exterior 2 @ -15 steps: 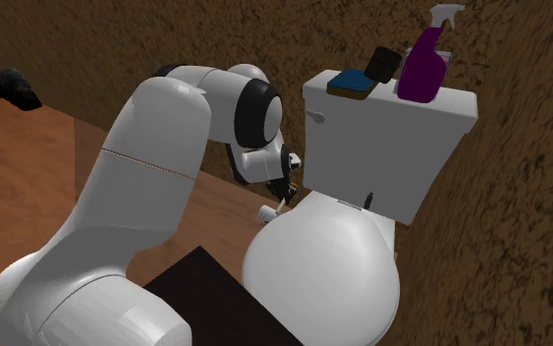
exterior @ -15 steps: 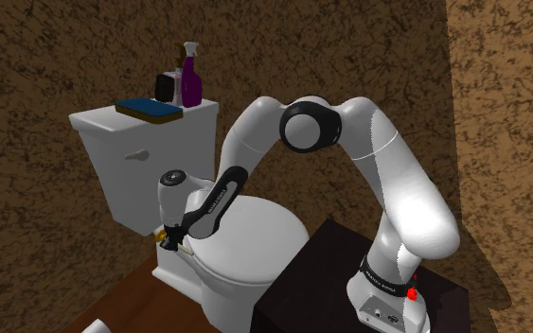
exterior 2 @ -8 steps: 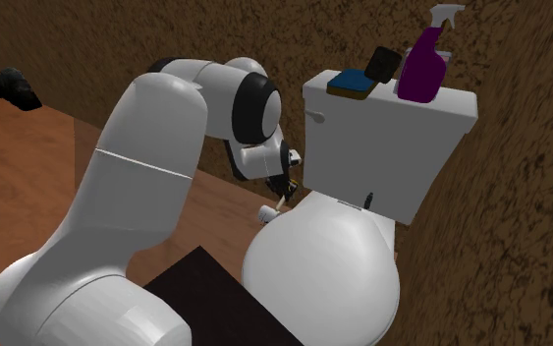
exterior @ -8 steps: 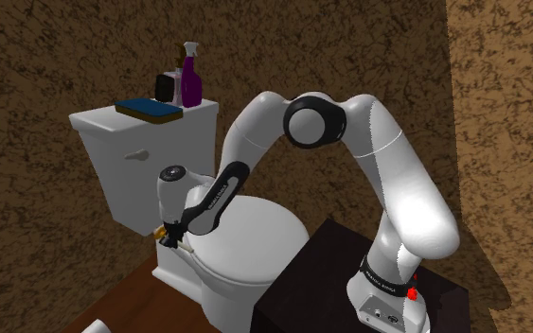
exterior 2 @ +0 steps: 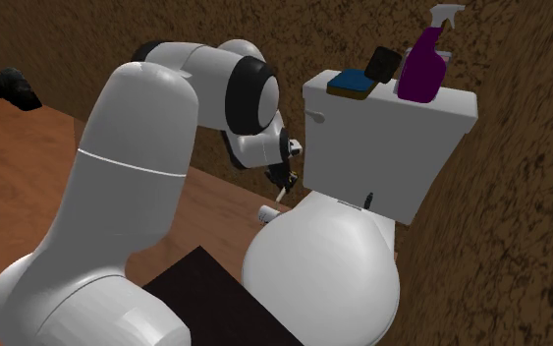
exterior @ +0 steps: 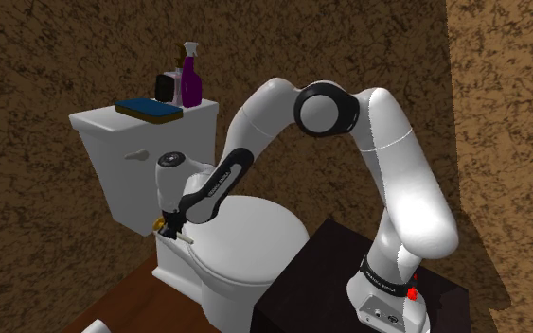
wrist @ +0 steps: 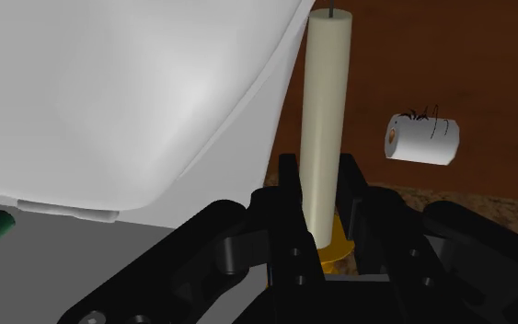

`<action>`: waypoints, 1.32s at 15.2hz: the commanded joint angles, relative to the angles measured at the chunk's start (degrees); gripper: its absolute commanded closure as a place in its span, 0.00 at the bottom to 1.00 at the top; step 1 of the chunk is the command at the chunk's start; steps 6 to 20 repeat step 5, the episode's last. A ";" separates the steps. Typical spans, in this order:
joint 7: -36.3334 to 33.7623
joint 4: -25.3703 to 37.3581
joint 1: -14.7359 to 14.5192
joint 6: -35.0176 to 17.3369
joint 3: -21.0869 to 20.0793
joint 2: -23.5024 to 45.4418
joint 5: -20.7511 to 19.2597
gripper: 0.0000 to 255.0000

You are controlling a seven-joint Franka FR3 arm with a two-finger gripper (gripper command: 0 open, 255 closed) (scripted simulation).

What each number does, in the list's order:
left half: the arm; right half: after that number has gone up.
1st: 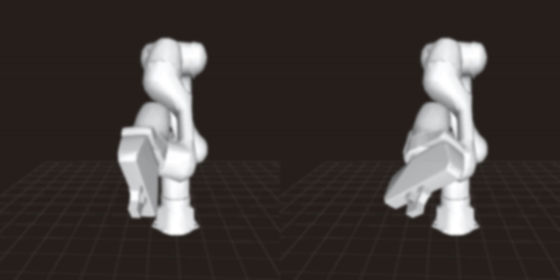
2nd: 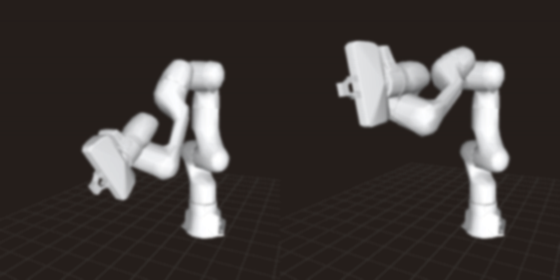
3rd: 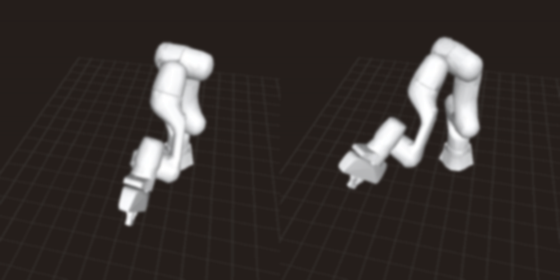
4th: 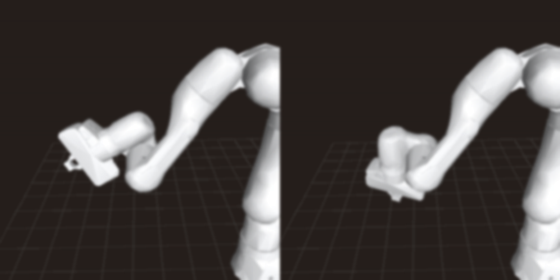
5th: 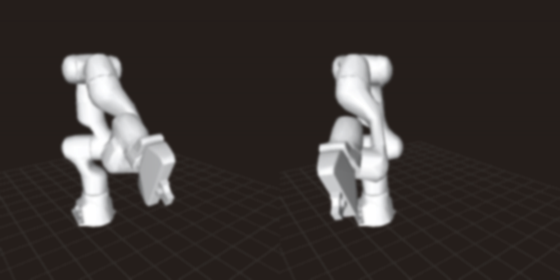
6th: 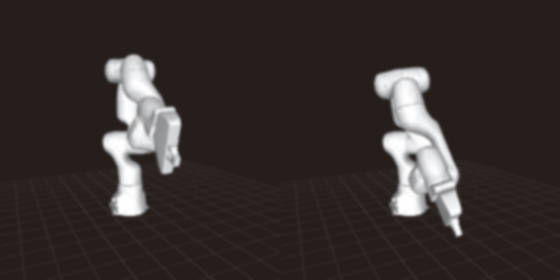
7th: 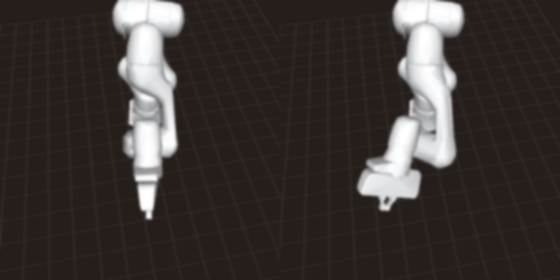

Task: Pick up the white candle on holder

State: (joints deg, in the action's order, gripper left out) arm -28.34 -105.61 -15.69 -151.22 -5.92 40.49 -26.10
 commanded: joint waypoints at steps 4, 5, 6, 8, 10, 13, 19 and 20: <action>0.88 -0.90 0.57 1.83 -0.84 -2.70 0.81 1.00; 0.88 -0.90 0.57 1.83 -0.84 -2.69 0.81 1.00; 0.88 -0.90 0.57 1.83 -0.84 -2.69 0.81 1.00; 0.88 -0.90 0.57 1.83 -0.84 -2.69 0.81 1.00; 0.88 -0.90 0.57 1.83 -0.84 -2.69 0.81 1.00; 0.88 -0.90 0.57 1.83 -0.84 -2.69 0.81 1.00; 0.88 -0.90 0.57 1.83 -0.84 -2.69 0.81 1.00; 0.88 -0.90 0.57 1.83 -0.84 -2.69 0.81 1.00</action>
